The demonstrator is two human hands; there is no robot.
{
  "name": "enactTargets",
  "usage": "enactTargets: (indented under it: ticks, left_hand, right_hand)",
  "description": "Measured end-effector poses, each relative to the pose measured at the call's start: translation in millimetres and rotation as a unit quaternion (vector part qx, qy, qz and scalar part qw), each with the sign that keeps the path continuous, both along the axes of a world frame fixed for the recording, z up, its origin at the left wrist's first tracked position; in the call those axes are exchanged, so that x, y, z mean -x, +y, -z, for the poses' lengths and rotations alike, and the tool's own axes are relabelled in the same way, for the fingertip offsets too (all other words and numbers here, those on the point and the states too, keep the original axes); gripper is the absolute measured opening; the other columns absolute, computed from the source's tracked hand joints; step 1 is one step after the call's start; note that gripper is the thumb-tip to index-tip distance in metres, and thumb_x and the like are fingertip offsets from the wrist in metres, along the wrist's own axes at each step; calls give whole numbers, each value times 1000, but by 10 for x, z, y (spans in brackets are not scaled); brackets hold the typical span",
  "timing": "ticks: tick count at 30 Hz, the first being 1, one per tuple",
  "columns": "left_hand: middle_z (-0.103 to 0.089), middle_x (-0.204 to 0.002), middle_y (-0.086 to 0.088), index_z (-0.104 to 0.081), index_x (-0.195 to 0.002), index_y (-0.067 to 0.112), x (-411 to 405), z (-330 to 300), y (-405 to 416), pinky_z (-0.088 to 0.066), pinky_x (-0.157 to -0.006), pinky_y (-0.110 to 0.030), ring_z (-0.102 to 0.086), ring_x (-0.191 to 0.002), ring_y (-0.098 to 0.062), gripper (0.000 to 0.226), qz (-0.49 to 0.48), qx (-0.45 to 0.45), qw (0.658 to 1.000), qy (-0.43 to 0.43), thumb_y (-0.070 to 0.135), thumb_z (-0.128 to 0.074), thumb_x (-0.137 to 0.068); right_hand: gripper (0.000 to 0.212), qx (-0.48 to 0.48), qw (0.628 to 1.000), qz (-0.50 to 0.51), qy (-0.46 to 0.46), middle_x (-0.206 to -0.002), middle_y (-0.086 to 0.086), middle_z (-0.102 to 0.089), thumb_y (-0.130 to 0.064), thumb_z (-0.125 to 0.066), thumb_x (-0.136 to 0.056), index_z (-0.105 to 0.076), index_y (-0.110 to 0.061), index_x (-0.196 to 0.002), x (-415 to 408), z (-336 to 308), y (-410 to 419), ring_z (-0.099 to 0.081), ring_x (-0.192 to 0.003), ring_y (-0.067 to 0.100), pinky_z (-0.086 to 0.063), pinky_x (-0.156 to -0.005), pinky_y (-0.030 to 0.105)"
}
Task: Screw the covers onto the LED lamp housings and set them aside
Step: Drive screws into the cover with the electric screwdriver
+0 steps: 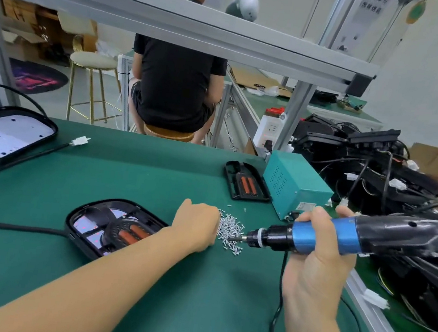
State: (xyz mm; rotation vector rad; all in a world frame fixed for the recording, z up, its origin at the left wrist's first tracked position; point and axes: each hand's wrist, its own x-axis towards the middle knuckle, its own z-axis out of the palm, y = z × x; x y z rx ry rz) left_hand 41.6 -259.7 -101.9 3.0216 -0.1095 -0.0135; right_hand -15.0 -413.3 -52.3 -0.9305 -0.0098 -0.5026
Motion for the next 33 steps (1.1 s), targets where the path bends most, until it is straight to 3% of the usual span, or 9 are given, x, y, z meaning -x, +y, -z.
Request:
enactTargets:
  ticks: [3, 6, 9, 11, 13, 16, 21, 26, 33]
  left_hand:
    - [-68, -83, -3, -45, -64, 21, 17, 17, 6, -25, -78, -33, -49, -71, -24, 26, 10, -38, 999, -14, 0, -52, -79]
    - [-60, -77, -5, -39, -60, 19, 47, -14, 16, -31, -86, -33, -44, -70, -26, 30, 20, -26, 999, -5, -3, -46, -79]
    - [-67, -84, -8, -57, -73, 18, 131, -162, 143, -43, -83, -31, -48, -72, -26, 18, 18, 163, 986, 3, 7, -51, -87]
    - [-66, -74, 1, -64, -79, 14, 293, -270, 279, -46, -69, -28, -56, -65, -16, 13, 28, 364, 931, 2, 12, -58, -90]
    - [-66, -67, 2, -63, -79, 13, 529, -341, 417, -45, -55, -22, -55, -54, -11, 13, 39, 530, 847, -10, 8, -59, -90]
    - [-67, -66, -6, -63, -78, 13, 868, -347, 551, -38, -45, -15, -51, -46, -12, 15, 41, 645, 762, -20, 7, -58, -91]
    - [-68, -70, -14, -65, -78, 13, 1167, -381, 655, -42, -47, -21, -51, -46, -17, 11, 36, 706, 705, -51, 24, -63, -79]
    - [-70, -72, -16, -65, -79, 5, 1318, -424, 772, -45, -48, -18, -54, -46, -16, 14, 40, 708, 697, -102, 19, -62, -79]
    - [-71, -74, -16, -68, -77, 11, 1448, -408, 938, -47, -51, -20, -56, -49, -18, 8, 38, 706, 695, -132, 15, -69, -83]
  right_hand:
    - [32, -5, 1000, 3, 2, -85, 12, -48, 5, -61, -88, -48, -18, -106, -69, 24, 20, -55, -69, 15, -46, -78, 33]
    - [34, -24, 1000, -4, -6, -84, 8, -51, -3, -68, -80, -51, -22, -103, -87, 48, 30, -57, -69, 15, -49, -77, 30]
    - [30, -17, 1000, -11, -17, -76, 4, -52, 0, -63, -84, -52, -22, -100, -82, 4, -6, -57, -67, 14, -49, -75, 29]
    - [28, -32, 999, -11, -18, -71, 0, -53, 3, -58, -88, -51, -23, -97, -74, -88, -36, -56, -64, 12, -49, -74, 29]
    - [29, -55, 997, -42, -37, -66, -5, -55, 3, -56, -88, -51, -24, -94, -44, -213, -64, -56, -61, 10, -50, -72, 26]
    - [25, -99, 982, -133, -87, -66, -10, -54, -7, -61, -80, -51, -27, -91, 43, -384, -17, -56, -62, 6, -50, -71, 22]
    - [20, -108, 964, -203, -136, -69, -11, -53, -14, -61, -81, -51, -25, -94, 227, -571, 202, -55, -65, 5, -51, -74, 22]
    - [22, -89, 958, -233, -143, -68, -11, -51, -14, -60, -77, -52, -26, -95, 352, -689, 442, -54, -63, 6, -50, -74, 23]
    - [23, -68, 957, -242, -148, -66, -11, -51, -14, -59, -77, -51, -26, -95, 433, -753, 654, -53, -63, 6, -50, -75, 23]
